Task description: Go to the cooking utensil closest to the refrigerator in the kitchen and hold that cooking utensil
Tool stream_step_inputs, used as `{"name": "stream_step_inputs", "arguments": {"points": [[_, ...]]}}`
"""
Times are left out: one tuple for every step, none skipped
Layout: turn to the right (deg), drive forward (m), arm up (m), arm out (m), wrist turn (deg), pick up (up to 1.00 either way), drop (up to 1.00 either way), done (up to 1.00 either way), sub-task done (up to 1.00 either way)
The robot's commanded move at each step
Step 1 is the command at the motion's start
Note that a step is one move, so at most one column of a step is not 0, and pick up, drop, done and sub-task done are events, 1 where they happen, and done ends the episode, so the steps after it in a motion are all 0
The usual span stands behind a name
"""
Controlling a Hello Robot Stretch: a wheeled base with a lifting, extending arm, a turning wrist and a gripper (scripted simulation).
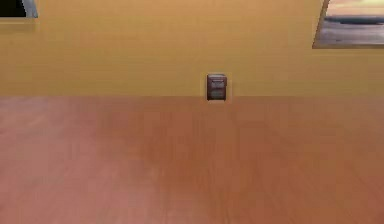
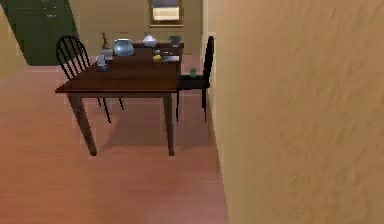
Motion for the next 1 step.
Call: {"name": "stream_step_inputs", "arguments": {"points": [[0.0, 0.25, 0.00, 0.00, 0.0, 0.00, 0.00, 0.00, 0.00]]}}
